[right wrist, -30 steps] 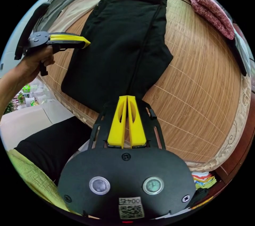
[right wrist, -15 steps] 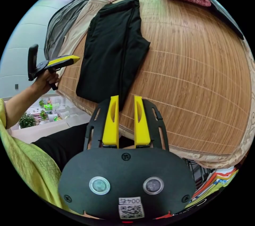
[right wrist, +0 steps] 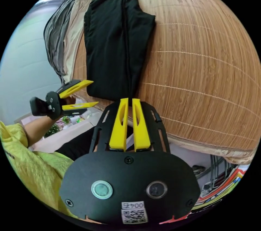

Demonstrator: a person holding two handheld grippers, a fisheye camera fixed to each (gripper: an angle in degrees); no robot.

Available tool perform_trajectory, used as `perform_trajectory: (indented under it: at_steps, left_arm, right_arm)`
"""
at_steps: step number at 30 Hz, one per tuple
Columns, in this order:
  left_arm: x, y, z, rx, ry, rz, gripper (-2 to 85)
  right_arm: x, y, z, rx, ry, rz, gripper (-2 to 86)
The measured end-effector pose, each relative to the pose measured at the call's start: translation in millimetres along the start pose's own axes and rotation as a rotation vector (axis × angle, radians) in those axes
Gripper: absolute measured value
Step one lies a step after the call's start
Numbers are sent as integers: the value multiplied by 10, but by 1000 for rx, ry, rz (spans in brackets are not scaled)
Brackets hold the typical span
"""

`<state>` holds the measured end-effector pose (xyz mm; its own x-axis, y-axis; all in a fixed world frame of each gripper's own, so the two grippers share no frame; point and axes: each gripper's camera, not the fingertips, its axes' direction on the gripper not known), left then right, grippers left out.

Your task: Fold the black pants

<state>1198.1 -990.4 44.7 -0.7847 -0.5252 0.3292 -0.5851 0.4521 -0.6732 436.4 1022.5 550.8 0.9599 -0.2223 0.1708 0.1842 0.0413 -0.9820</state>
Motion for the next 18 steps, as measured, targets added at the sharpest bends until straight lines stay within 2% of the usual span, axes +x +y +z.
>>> perform_trajectory:
  at_steps: [9, 11, 13, 17, 18]
  left_arm:
    - [142, 163, 149, -98, -113, -13, 129]
    - [149, 197, 147, -114, -199, -13, 99]
    - [115, 198, 121, -114, -194, -16, 70]
    - [-162, 145, -52, -87, -36, -120, 36]
    - [-231, 138, -76, -87, -3, -142, 34]
  right_arm:
    - [-146, 45, -243, 7, -270, 79, 33]
    - [-243, 46, -243, 2, -256, 57, 34]
    - [-390, 60, -199, -16, -208, 19, 35]
    - [-653, 120, -146, -15, -88, -64, 46]
    - [-778, 159, -158, 8, -3, -103, 63]
